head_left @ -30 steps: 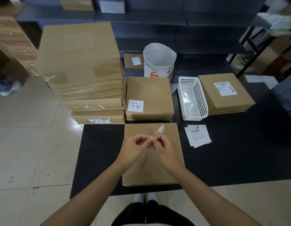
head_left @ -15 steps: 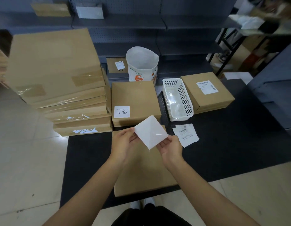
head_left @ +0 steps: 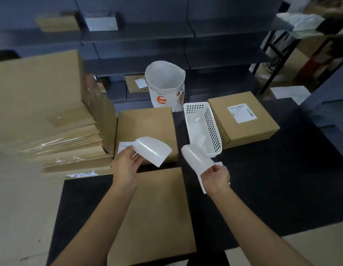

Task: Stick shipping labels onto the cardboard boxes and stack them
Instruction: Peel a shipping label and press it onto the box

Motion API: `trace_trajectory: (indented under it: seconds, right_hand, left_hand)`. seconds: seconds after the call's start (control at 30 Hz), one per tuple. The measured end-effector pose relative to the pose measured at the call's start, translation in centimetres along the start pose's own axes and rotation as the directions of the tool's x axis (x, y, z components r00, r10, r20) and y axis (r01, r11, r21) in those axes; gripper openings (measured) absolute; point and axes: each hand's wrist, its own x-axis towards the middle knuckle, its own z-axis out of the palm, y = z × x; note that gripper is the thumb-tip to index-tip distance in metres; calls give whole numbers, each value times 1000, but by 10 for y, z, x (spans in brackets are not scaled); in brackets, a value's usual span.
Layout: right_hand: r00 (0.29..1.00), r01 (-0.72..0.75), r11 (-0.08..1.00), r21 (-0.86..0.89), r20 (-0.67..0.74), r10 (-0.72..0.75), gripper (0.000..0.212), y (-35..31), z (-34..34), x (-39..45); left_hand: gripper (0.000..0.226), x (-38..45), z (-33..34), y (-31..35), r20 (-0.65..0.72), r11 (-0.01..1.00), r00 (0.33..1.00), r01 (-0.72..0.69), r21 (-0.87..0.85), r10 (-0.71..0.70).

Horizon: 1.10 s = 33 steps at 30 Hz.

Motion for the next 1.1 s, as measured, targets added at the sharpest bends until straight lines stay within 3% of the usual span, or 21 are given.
trace_trajectory:
  seconds: [0.1,0.17,0.2,0.27,0.33,0.43,0.53,0.63,0.77,0.9,1.1]
  right_hand:
    - [990,139,983,-123,16,-138,24,-38,20,35]
    - [955,295,882,-368,106,-275,25,-58,34,58]
    - [917,395,761,-515,172,-360,23,-66,38,68]
    - [791,582,380,-719,392,-469,13,-78,41,89]
    - [705,660,22,-751,610,-362,8,-82,41,110]
    - [751,610,-265,-747,651,-109,13,-77,39,141]
    - [786,596,-369,-713,612,86,18,-68,32,157]
    - [775,603,-487,-632,608,170,18,-63,27,165]
    - [746,551,-622,-557,663,67,22,-67,26,165]
    - [664,553,-616,-562,743,-83,37,-75,30,153]
    - [728,436,-637,-636,665,-166,53,-86,35,135]
  left_hand:
    - [10,6,36,-12,-106,1000,994,-15,-22,13]
    - [15,7,62,-25,-155,1000,988,-26,-16,23]
    - [16,6,74,-31,-174,1000,984,-30,3,30]
    - [17,5,94,-45,-189,998,981,-36,43,43]
    - [18,2,110,-57,-224,999,974,-32,40,40]
    - [16,-5,125,-74,-267,999,963,-21,31,28]
    - [17,-9,131,-84,-322,999,946,-17,52,33]
    - [16,-10,132,-87,-325,998,945,-15,61,34]
    - [15,-10,133,-92,-293,997,956,-6,78,29]
    - [16,-11,135,-94,-297,993,954,-17,115,51]
    - [14,-21,129,-87,-269,989,959,-54,135,89]
